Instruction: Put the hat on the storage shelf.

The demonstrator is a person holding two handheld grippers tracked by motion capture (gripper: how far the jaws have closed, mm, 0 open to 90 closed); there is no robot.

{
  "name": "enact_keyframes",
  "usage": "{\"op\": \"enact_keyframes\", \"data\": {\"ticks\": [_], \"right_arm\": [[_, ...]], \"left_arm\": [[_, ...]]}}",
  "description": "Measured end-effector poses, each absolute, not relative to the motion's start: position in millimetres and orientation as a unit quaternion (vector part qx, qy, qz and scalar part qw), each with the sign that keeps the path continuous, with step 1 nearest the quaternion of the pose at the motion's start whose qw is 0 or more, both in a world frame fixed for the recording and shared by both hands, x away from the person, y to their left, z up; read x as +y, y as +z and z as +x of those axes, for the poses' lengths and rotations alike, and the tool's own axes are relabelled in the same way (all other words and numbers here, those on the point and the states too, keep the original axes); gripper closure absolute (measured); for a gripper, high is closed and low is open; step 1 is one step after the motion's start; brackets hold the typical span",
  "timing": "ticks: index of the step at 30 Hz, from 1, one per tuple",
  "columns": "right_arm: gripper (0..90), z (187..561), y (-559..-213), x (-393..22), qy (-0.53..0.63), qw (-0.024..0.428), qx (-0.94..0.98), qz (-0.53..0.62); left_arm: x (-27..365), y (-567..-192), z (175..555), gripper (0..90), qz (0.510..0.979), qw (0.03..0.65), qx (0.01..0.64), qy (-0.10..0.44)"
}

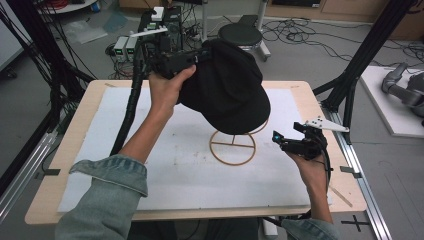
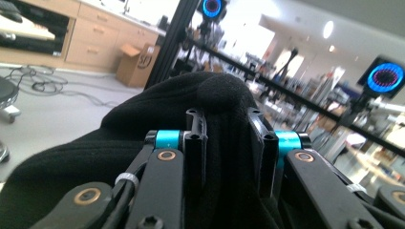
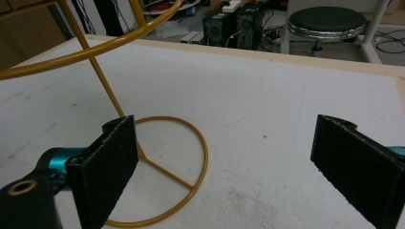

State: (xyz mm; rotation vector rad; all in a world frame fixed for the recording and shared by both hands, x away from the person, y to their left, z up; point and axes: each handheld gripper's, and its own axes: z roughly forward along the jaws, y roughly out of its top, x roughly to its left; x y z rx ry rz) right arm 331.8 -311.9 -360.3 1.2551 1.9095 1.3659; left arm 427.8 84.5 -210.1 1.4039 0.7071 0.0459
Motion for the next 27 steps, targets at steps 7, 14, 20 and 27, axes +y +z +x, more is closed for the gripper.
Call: {"op": "enact_keyframes", "data": {"ticks": [7, 14, 20, 27], "right_arm": [[8.8, 331.8, -361.6, -313.5, 0.497, 0.237, 0.697, 0.460], [8.8, 333.1, -363.6, -315.2, 0.490, 0.237, 0.699, 0.463], [8.8, 334.6, -368.0, -318.6, 0.467, 0.249, 0.713, 0.461], [8.8, 337.3, -377.7, -328.5, 0.443, 0.250, 0.718, 0.475]], "left_arm": [[70.2, -232.8, 433.3, 72.2, 0.656, 0.681, 0.324, 0.002], [51.7, -243.7, 431.6, 70.0, 0.696, 0.650, 0.304, 0.004], [41.9, -252.3, 430.7, 68.0, 0.714, 0.636, 0.291, 0.006], [39.6, -260.4, 431.6, 61.0, 0.719, 0.635, 0.283, 0.015]]}}
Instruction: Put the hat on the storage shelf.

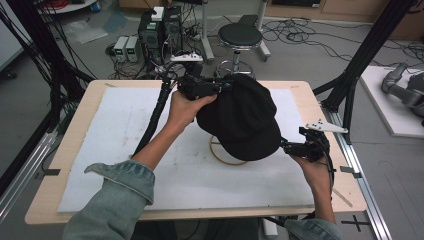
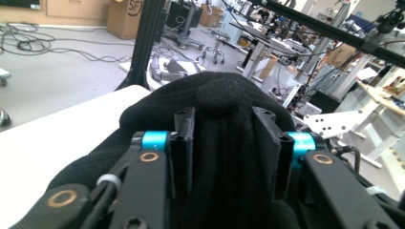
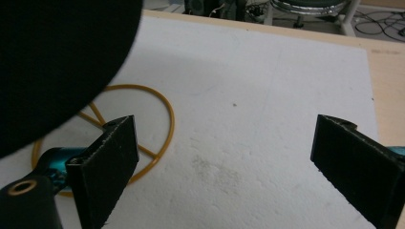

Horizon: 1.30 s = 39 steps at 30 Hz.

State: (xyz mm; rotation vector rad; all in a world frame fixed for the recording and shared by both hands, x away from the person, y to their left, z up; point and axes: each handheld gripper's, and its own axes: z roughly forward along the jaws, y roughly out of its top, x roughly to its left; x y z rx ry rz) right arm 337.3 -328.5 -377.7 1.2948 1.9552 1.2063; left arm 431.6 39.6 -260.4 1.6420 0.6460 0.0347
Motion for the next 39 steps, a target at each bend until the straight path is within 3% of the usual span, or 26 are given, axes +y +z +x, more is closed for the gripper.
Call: {"op": "enact_keyframes", "data": {"ticks": [8, 18, 39], "right_arm": [[8.8, 338.2, -383.5, -341.5, 0.443, 0.247, 0.707, 0.493], [8.8, 338.0, -383.9, -345.4, 0.445, 0.246, 0.704, 0.496], [8.8, 340.1, -384.1, -347.0, 0.445, 0.246, 0.700, 0.501]], "left_arm": [[40.8, -266.0, 433.9, 49.8, 0.719, 0.634, 0.284, 0.021], [57.2, -261.8, 428.2, 45.2, 0.736, 0.613, 0.278, 0.071], [153.7, -277.6, 404.8, 37.4, 0.741, 0.563, 0.335, 0.147]]}}
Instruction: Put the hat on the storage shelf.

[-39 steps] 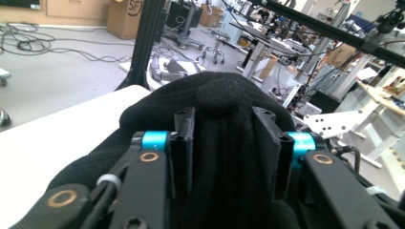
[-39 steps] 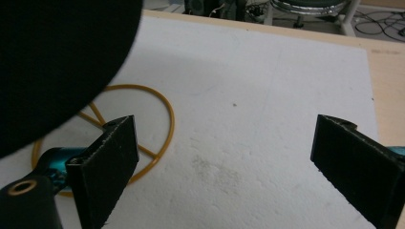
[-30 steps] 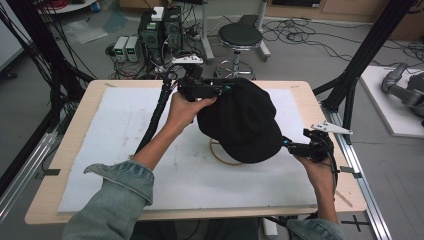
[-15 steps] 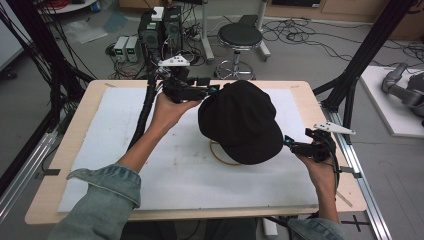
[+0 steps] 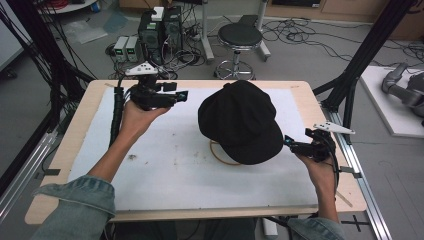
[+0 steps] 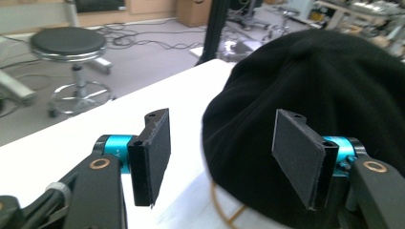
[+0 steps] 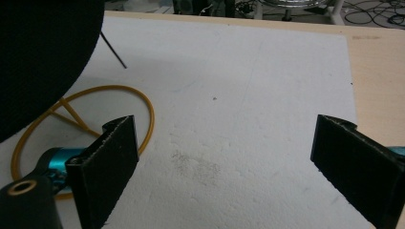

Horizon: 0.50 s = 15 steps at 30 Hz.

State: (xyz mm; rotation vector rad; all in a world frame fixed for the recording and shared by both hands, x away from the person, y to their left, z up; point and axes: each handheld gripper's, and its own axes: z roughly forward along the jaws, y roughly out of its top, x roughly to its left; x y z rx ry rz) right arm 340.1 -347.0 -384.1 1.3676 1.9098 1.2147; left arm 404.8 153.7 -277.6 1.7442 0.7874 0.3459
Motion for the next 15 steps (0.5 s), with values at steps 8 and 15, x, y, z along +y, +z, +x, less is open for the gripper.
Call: {"op": "enact_keyframes", "data": {"ticks": [8, 15], "right_arm": [[8.8, 341.6, -385.4, -345.7, 0.442, 0.246, 0.702, 0.501], [8.8, 341.5, -386.0, -345.6, 0.439, 0.248, 0.703, 0.502]], "left_arm": [[187.6, -288.7, 391.6, 33.1, 0.745, 0.534, 0.353, 0.185], [213.0, -303.9, 379.2, 31.7, 0.738, 0.526, 0.370, 0.204]]}}
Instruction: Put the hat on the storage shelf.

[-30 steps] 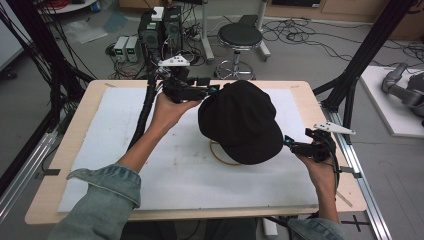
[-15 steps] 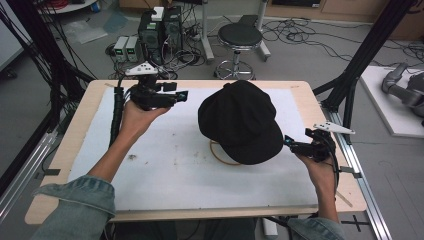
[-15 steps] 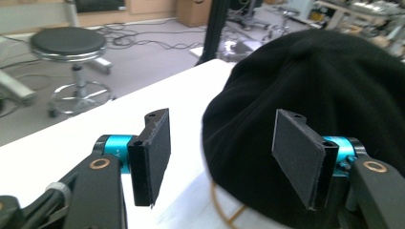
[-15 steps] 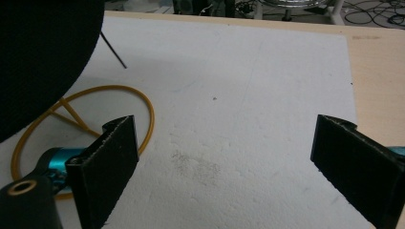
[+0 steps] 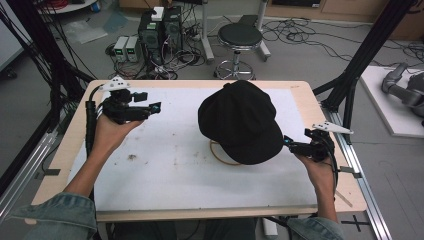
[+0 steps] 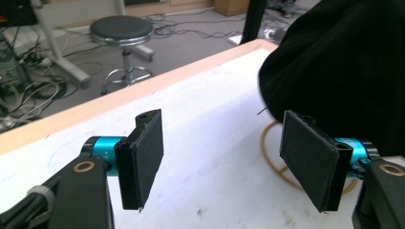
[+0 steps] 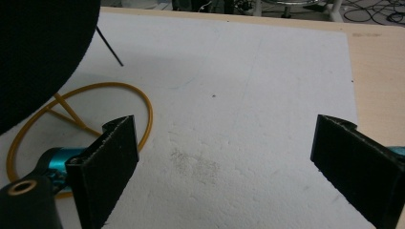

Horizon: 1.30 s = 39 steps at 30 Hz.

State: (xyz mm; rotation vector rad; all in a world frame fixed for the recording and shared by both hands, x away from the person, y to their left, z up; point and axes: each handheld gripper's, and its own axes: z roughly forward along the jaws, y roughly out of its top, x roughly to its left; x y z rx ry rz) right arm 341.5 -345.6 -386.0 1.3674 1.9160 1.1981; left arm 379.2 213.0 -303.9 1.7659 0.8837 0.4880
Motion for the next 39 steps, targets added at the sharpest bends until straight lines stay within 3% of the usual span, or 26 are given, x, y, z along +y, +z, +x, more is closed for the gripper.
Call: {"op": "enact_keyframes", "data": {"ticks": [21, 39], "right_arm": [[8.8, 342.1, -389.7, -344.5, 0.435, 0.245, 0.706, 0.503], [8.8, 343.6, -391.7, -342.6, 0.431, 0.242, 0.708, 0.504]], "left_arm": [[272.6, -364.8, 343.2, 30.4, 0.709, 0.508, 0.422, 0.247], [297.1, -398.5, 318.2, 29.7, 0.696, 0.496, 0.446, 0.266]]}}
